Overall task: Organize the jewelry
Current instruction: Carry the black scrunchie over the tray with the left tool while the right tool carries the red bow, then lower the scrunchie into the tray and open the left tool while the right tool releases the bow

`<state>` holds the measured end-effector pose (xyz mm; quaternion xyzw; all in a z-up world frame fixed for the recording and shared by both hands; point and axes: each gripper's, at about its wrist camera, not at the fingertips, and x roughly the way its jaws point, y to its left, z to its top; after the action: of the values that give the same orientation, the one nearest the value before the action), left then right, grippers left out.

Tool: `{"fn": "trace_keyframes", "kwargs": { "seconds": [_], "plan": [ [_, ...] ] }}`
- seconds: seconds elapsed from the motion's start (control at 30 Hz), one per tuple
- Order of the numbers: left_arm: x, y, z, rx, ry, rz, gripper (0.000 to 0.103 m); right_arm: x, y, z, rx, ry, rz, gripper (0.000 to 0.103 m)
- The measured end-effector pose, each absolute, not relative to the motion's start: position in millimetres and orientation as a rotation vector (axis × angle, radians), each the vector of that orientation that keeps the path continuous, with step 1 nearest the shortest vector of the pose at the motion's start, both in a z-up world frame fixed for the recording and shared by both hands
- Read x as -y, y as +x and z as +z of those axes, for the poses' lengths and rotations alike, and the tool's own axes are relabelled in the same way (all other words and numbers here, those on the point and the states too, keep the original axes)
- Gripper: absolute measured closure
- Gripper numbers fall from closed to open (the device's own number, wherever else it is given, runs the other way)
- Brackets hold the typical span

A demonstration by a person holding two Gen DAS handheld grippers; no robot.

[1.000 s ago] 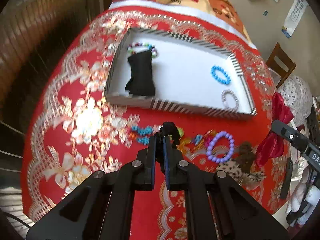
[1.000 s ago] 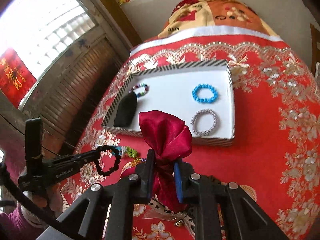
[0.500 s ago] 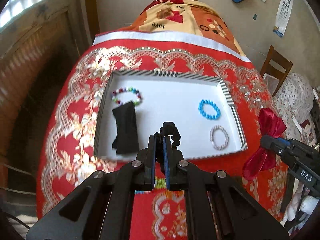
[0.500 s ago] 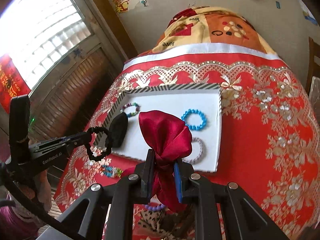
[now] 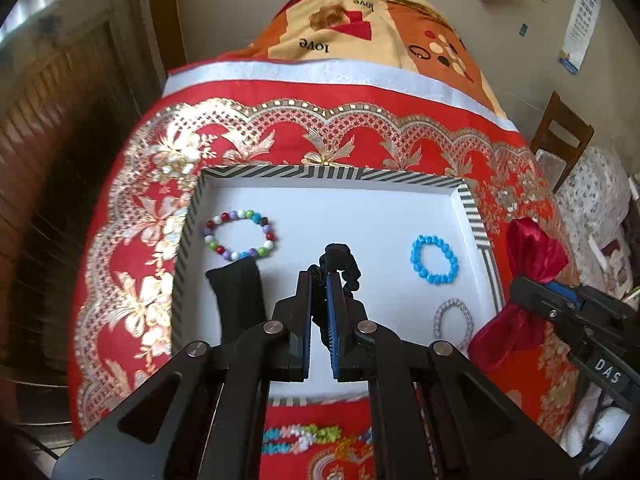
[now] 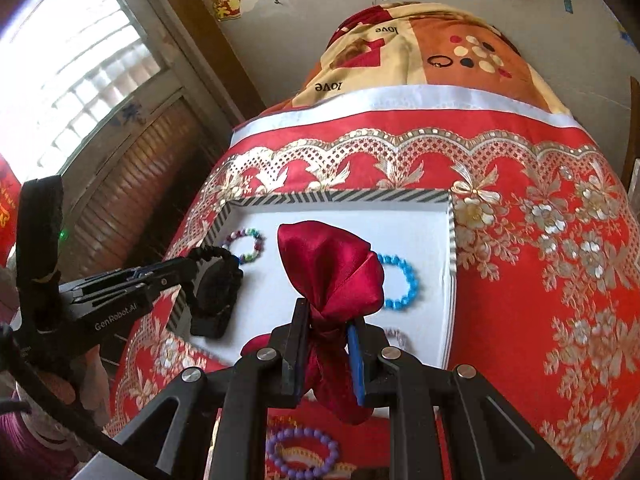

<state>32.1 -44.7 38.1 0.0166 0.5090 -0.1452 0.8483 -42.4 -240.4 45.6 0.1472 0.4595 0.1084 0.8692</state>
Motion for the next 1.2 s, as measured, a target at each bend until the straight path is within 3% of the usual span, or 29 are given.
{"fn": "trace_keyframes", "kwargs": {
  "seconds": [0.37,1.03,1.13,1.17,1.2],
  "plan": [
    [49,89,13,-1.136,-0.021,-0.299,0.097,230,12,29,-0.998,0.322,0.233,0.086],
    [36,140,-45,-1.237,-0.034,-0.213,0.097,226,111,-56,-1.137,0.356,0.219,0.086],
    [39,142,-48,-1.235,-0.038,-0.199,0.093,226,115,-59,-1.132,0.361,0.222,0.086],
    [39,142,-49,-1.234,-0.041,-0.194,0.087,226,115,-60,-1.134,0.364,0.225,0.086],
    [36,142,-50,-1.235,-0.045,-0.192,0.077,227,115,-60,-1.137,0.371,0.229,0.078]
  ]
}}
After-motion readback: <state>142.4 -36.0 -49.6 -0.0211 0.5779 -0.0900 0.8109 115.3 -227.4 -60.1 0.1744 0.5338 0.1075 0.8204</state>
